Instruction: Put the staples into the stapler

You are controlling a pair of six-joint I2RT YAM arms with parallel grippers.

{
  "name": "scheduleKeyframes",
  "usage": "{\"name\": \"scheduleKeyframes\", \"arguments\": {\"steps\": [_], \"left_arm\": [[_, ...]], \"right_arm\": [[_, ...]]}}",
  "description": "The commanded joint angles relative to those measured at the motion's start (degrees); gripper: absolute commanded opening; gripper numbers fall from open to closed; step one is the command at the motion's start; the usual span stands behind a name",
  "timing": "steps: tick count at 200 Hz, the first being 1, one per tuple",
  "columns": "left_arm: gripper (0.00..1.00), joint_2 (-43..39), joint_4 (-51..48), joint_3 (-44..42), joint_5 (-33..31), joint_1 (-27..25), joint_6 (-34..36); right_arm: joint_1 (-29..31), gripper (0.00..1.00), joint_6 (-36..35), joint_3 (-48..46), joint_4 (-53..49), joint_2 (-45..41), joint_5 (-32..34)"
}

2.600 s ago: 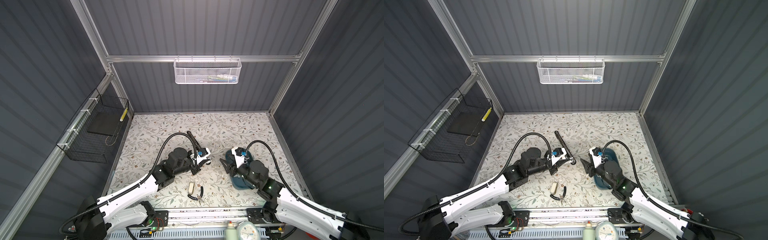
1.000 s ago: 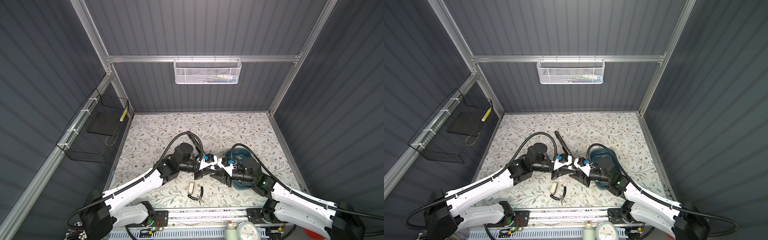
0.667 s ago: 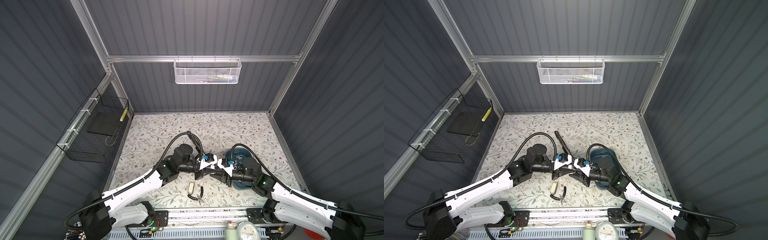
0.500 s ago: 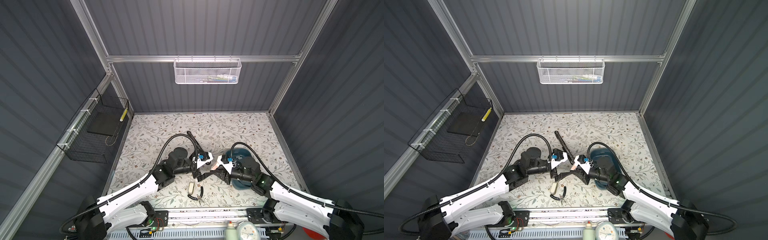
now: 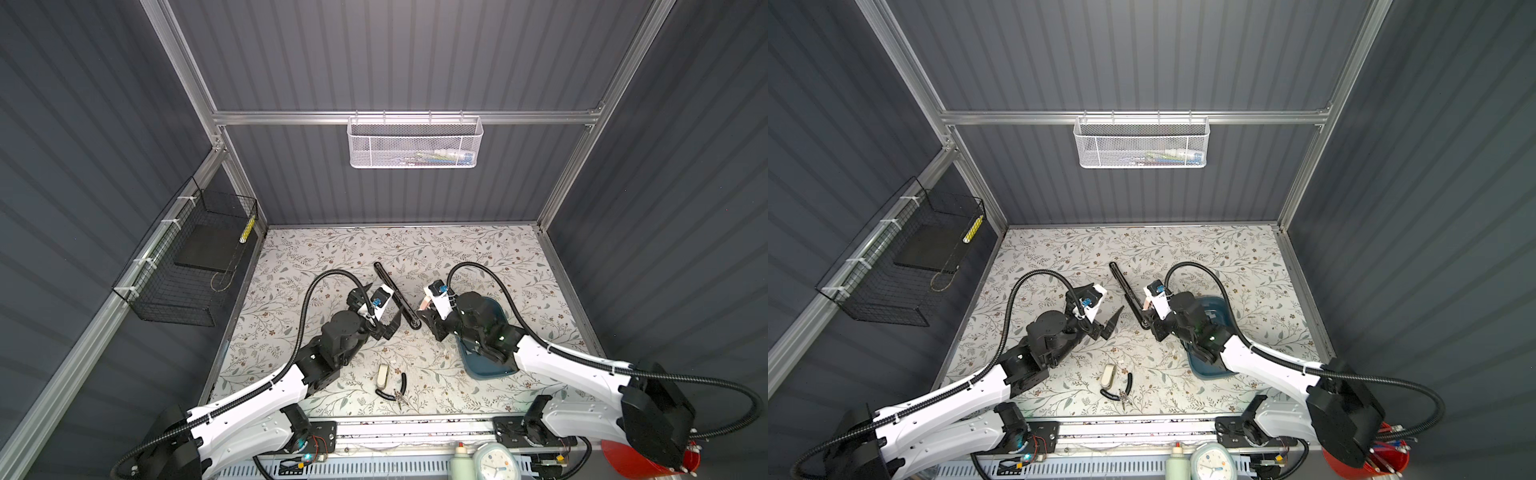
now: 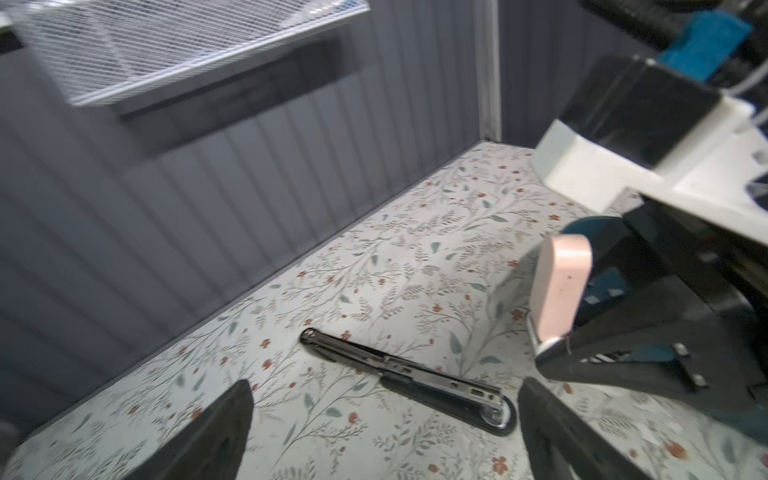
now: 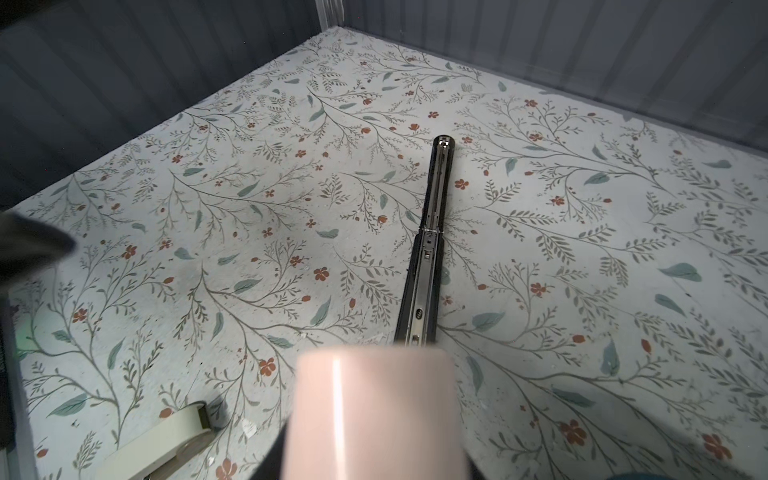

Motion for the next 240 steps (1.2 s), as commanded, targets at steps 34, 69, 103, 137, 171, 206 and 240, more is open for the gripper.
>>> {"name": "scheduleKeyframes", "arguments": {"steps": [34, 69, 103, 137, 171, 206, 240], "left_arm": [[0.99, -8.04, 17.34, -9.78, -22.52, 0.23, -1.33], [0.99, -7.57, 14.23, -8.05, -21.48, 0.26, -1.16], [0.99, -6.95, 12.97, -7.24, -20.67, 0.20, -1.35], [0.99, -8.31, 13.03, -7.68, -19.99, 0.24, -1.37], [0.99, -8.64, 13.20, -7.95, -19.46, 0.20, -1.33], [0.99, -8.70, 13.05, -7.86, -19.37, 0.23, -1.45], [0.99, -9.32, 12.96, -7.97, -19.28, 0.22, -1.48]], "right_arm": [[3.75, 0.08, 2.65, 14.11, -12.54, 15.11, 4.46], [5.99, 0.09, 3.36, 22.62, -17.03, 24.75, 7.29], [5.96, 0.10, 4.15, 28.01, -19.79, 31.44, 9.45], [6.00, 0.11, 4.41, 31.33, -21.88, 35.65, 9.99], [6.00, 0.13, 4.88, 34.08, -23.50, 38.96, 9.42], [5.94, 0.15, 5.51, 35.68, -24.25, 41.02, 9.78], [5.42, 0.16, 6.41, 36.32, -25.95, 42.19, 12.82]]}}
